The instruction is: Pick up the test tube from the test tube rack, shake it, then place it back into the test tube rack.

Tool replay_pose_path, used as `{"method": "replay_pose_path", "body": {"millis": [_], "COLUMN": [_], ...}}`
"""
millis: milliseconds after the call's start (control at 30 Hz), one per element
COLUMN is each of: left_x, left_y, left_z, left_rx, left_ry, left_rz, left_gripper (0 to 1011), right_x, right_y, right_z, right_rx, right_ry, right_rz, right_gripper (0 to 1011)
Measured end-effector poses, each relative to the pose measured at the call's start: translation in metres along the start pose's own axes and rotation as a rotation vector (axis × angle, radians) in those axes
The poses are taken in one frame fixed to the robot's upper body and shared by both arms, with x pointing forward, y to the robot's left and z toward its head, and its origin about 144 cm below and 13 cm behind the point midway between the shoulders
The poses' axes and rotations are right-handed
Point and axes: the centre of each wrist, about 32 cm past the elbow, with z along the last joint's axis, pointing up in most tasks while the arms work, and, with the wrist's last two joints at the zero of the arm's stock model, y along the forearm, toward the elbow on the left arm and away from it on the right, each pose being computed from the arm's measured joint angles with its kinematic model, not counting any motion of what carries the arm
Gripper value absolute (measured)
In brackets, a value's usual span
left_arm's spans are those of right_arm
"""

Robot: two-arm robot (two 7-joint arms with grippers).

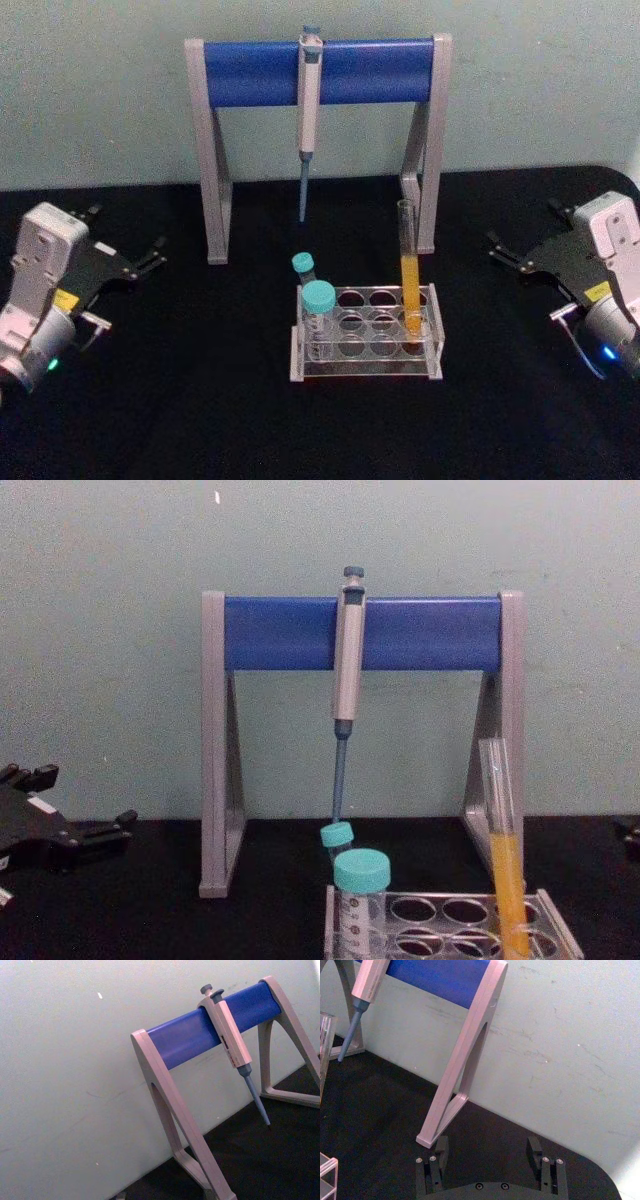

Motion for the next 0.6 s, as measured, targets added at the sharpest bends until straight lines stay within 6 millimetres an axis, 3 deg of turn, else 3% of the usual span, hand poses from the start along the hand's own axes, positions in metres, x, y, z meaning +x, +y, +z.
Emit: {"method": "replay_pose_path", "body": {"millis": [600], "left_x": [0.0000], "left_y": [0.0000], "left_z": [0.0000], "left_rx": [0.000], "left_ry": [0.000], "left_rz": [0.000], "left_gripper": [1001], "right_x": [0.0000], "right_y": [0.0000], "right_z": [0.0000], "right_rx": [0.000], "right_ry": [0.000], "right_rz": [0.000], "right_gripper": [1000]}}
